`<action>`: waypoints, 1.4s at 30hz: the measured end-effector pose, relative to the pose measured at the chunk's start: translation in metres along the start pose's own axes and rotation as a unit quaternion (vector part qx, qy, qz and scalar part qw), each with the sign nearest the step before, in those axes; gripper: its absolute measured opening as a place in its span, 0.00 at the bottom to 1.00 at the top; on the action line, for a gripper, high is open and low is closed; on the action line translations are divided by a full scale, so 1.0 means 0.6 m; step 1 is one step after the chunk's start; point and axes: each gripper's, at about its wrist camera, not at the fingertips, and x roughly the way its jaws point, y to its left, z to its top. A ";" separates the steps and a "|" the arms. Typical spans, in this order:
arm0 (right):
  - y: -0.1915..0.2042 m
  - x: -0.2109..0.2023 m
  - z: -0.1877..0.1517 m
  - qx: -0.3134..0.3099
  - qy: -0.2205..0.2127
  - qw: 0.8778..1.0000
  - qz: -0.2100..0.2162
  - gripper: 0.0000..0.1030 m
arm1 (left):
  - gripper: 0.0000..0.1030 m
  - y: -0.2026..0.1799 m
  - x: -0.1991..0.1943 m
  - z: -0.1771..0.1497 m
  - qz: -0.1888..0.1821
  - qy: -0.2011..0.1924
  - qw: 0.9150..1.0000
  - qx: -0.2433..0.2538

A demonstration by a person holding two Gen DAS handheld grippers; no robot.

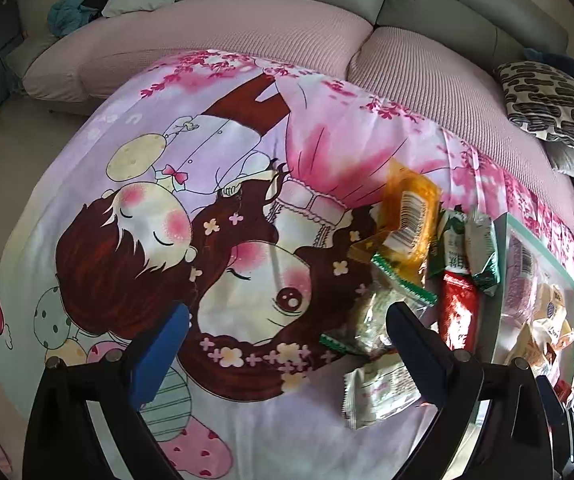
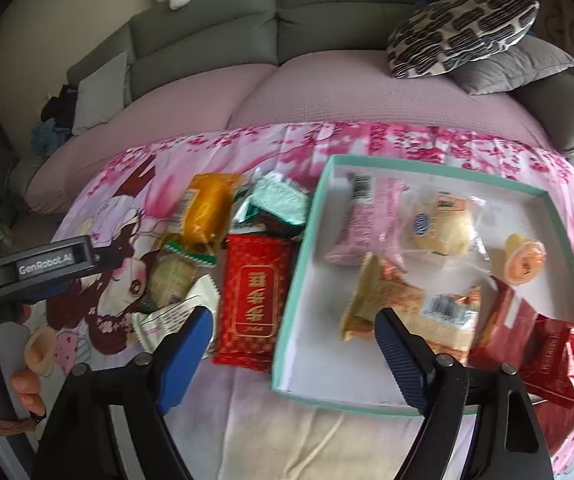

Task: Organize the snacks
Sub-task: 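Move the left tool to the green-edged cracker bag while the right tool approaches the white printed bag, then grasp the white printed bag with the right tool while the left tool grasps the cracker bag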

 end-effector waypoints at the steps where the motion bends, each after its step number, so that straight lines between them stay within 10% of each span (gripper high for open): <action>1: 0.008 0.003 -0.002 -0.005 0.003 1.000 0.000 0.78 | 0.96 0.002 0.002 0.000 0.000 0.002 1.000 0.002; 21: 0.157 0.086 -0.031 -0.127 0.071 0.989 0.040 0.72 | 0.96 0.057 0.065 -0.001 0.005 0.057 0.998 -0.028; 42: 0.154 0.112 -0.032 -0.126 0.072 0.988 0.047 0.54 | 0.96 0.049 0.067 0.002 -0.003 0.059 0.998 -0.026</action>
